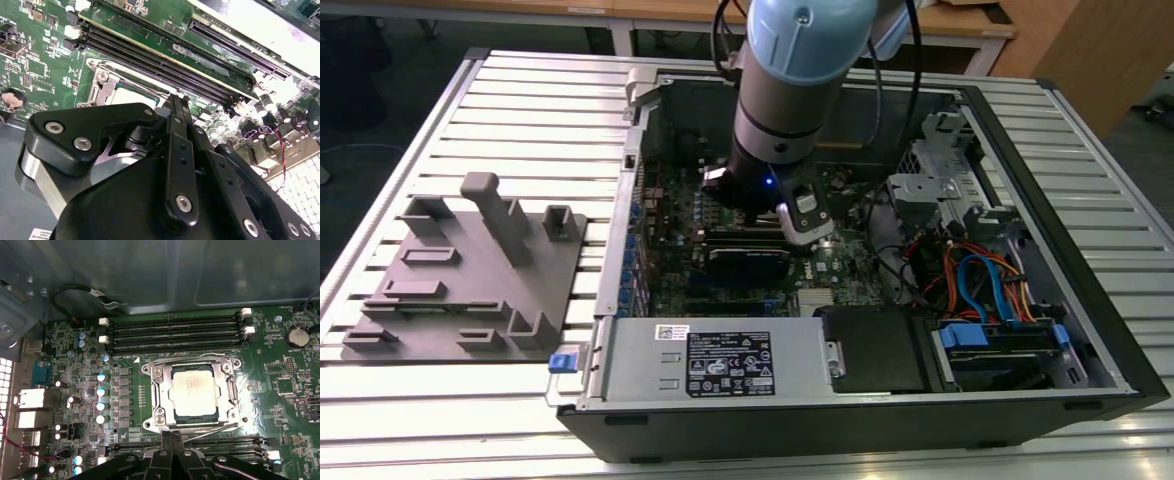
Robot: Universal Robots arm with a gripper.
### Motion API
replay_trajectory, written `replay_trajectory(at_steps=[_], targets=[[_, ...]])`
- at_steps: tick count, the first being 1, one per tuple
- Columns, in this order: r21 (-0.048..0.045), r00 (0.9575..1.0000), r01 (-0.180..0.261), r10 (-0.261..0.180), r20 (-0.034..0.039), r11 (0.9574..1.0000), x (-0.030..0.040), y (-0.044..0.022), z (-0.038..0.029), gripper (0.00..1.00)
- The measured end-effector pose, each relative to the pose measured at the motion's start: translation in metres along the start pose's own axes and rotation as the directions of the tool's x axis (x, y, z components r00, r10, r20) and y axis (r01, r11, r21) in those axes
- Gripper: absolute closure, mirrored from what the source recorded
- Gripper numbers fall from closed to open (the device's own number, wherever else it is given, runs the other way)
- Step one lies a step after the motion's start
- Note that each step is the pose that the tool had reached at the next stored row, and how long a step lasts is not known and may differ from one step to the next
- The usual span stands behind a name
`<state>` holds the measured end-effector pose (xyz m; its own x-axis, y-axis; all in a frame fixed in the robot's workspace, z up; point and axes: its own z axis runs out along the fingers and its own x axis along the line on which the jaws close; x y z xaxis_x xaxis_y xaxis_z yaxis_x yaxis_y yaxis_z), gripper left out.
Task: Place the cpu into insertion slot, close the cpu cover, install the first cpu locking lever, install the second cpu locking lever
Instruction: 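Install the second cpu locking lever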
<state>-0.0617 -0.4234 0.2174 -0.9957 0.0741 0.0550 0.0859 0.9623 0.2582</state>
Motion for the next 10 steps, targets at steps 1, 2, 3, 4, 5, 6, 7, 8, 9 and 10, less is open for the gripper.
replay_trajectory(at_steps=[1,2,3,4,5,6,7,8,9,10], targets=[[-0.0034,1.0000,-0.001,0.001,-0.0006,1.0000,-0.0001,-0.0010,-0.0002,0.90],[-0.0060,1.0000,-0.001,0.001,-0.0011,1.0000,-0.0001,-0.0017,-0.0003,0.90],[-0.0084,1.0000,-0.001,0.001,-0.0016,1.0000,-0.0002,-0.0023,-0.0003,0.90],[-0.0109,1.0000,-0.002,0.002,-0.0021,0.9999,-0.0002,-0.0029,-0.0003,0.90],[-0.0131,1.0000,-0.002,0.002,-0.0024,0.9999,-0.0002,-0.0033,-0.0003,0.90],[-0.0147,1.0000,-0.002,0.002,-0.0028,0.9999,-0.0002,-0.0034,-0.0002,0.90],[-0.0149,1.0000,-0.002,0.002,-0.0029,0.9999,-0.0002,-0.0034,-0.0002,0.90],[-0.0150,1.0000,-0.002,0.002,-0.0032,0.9999,-0.0003,-0.0034,-0.0002,0.90],[-0.0150,1.0000,-0.002,0.002,-0.0034,0.9999,-0.0003,-0.0034,-0.0002,0.90],[-0.0149,1.0000,-0.002,0.002,-0.0034,0.9999,-0.0003,-0.0034,-0.0002,0.90]])
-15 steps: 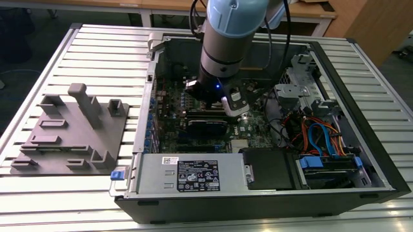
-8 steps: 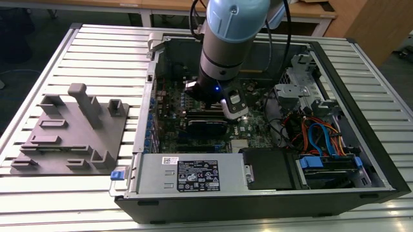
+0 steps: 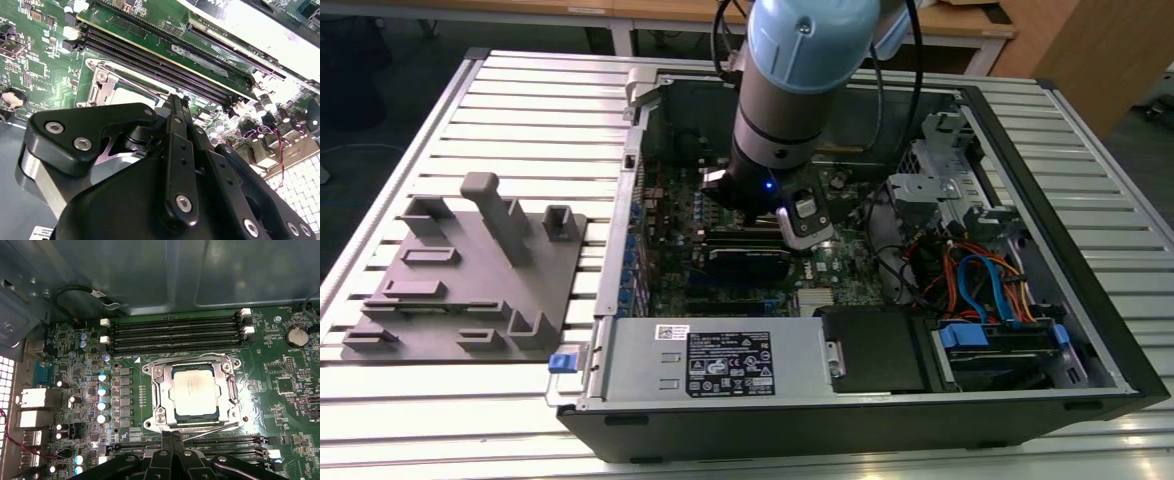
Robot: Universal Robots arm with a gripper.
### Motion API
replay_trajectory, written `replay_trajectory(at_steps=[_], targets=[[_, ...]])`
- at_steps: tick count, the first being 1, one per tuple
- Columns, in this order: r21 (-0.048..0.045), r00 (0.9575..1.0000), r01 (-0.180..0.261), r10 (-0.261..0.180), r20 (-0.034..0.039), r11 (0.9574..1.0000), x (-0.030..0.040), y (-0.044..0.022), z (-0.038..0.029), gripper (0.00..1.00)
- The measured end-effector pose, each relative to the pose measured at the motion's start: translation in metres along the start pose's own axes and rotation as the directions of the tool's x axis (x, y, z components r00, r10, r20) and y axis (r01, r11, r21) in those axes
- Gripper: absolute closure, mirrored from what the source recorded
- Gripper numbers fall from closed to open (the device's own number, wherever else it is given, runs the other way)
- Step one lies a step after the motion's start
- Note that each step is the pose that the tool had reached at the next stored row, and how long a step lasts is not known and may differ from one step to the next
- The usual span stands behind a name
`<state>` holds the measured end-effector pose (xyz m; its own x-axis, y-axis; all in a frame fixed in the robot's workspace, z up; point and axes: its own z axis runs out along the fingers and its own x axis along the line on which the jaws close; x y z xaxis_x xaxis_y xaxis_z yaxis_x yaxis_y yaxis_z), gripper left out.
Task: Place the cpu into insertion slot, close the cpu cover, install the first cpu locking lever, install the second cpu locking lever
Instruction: 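Install the second cpu locking lever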
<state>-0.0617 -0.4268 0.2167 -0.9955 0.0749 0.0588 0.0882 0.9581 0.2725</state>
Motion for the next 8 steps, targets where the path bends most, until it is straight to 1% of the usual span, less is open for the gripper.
replay_trajectory(at_steps=[8], targets=[[0.0000,1.0000,0.000,0.000,-0.0004,1.0000,0.0001,0.0000,0.0000,0.90]])
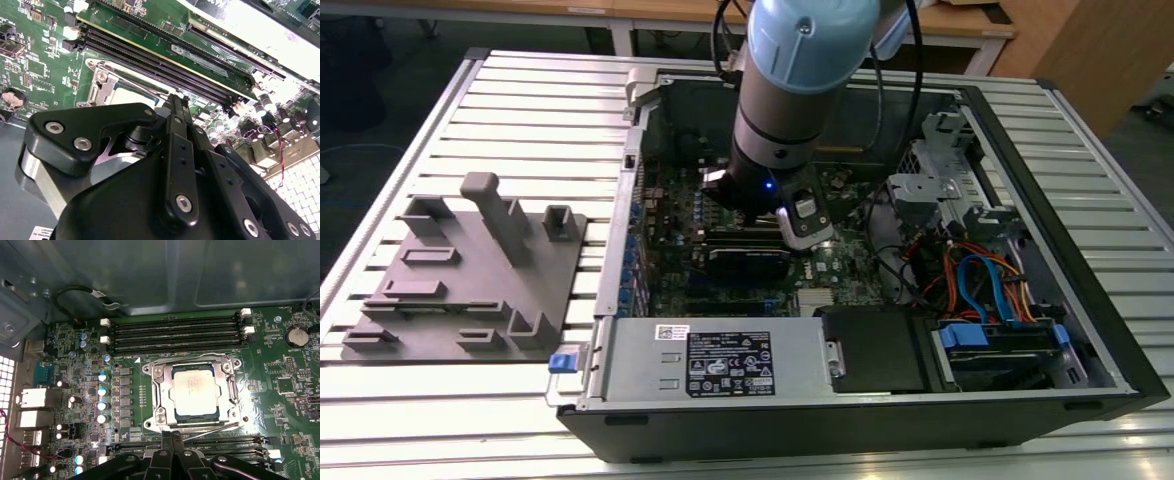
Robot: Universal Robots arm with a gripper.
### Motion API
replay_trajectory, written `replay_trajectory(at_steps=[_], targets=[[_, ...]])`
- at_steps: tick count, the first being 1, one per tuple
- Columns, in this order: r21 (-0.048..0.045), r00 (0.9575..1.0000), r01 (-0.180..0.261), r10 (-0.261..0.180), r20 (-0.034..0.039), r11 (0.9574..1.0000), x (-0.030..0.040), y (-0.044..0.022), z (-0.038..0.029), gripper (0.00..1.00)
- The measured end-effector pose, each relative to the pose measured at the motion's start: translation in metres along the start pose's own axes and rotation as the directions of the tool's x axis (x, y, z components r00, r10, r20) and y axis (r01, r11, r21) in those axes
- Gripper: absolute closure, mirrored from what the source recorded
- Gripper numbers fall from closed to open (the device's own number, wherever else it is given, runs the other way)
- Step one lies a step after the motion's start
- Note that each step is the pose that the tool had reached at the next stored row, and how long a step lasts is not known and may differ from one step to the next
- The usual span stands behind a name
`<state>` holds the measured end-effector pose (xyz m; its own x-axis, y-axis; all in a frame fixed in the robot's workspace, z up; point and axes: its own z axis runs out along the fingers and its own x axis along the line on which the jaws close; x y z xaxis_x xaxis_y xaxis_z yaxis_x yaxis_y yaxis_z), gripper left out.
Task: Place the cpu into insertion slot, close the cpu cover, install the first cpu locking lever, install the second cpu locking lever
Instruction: 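Install the second cpu locking lever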
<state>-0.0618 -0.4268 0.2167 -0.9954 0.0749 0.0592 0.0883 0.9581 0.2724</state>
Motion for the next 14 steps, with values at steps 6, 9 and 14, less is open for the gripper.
replay_trajectory(at_steps=[6,9,14], targets=[[-0.0241,1.0000,0.001,-0.001,-0.0022,0.9997,0.0000,-0.0004,0.0002,0.90],[-0.0338,1.0000,0.001,-0.001,-0.0028,0.9994,0.0000,-0.0019,0.0004,0.90],[-0.0374,1.0000,-0.001,0.000,-0.0028,0.9993,0.0007,-0.0058,-0.0004,0.90]])
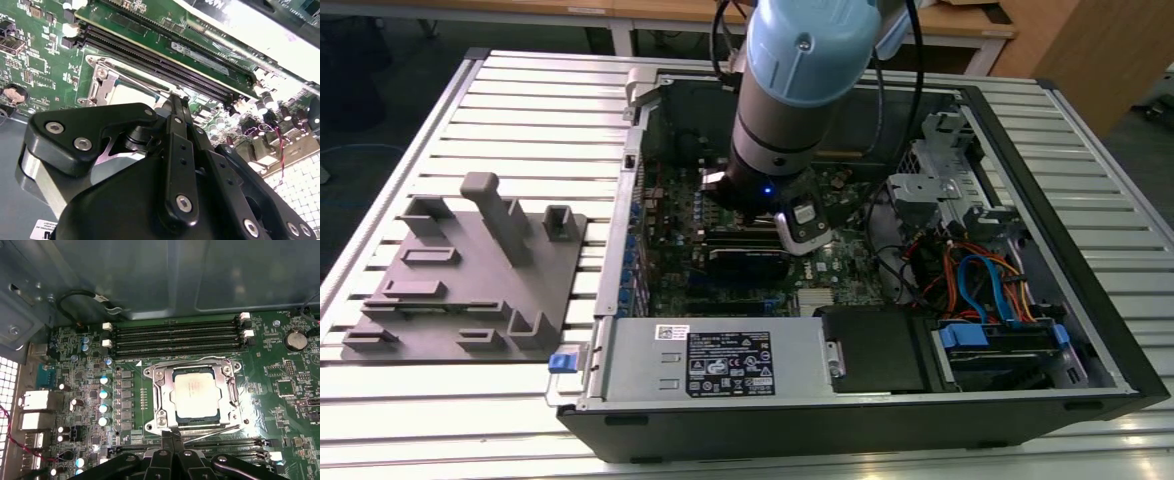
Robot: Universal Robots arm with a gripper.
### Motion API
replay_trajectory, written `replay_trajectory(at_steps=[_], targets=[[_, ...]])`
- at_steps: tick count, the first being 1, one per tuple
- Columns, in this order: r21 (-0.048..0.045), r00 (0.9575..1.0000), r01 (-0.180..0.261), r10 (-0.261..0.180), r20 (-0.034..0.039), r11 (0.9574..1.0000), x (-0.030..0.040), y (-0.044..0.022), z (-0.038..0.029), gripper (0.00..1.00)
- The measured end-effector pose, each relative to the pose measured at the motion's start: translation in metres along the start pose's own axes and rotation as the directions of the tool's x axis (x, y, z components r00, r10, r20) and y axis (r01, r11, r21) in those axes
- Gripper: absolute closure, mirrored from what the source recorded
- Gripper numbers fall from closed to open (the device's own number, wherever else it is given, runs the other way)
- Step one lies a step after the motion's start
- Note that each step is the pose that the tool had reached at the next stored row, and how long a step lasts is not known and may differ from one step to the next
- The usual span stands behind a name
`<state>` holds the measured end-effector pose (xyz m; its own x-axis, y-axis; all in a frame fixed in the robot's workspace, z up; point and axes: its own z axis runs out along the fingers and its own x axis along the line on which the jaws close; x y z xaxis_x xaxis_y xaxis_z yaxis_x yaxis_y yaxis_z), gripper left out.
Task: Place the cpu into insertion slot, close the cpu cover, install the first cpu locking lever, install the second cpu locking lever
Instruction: 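Install the second cpu locking lever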
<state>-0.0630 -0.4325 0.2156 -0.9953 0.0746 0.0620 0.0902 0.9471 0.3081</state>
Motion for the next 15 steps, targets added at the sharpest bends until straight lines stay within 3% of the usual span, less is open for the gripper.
replay_trajectory(at_steps=[6,12,15], targets=[[-0.0170,1.0000,0.000,0.000,-0.0015,0.9999,0.0023,-0.0033,0.0006,0.90],[-0.0240,1.0000,0.001,-0.001,-0.0022,0.9997,0.0032,-0.0068,0.0046,0.90],[-0.0339,1.0000,0.001,-0.001,-0.0029,0.9994,0.0030,-0.0094,0.0041,0.90]])
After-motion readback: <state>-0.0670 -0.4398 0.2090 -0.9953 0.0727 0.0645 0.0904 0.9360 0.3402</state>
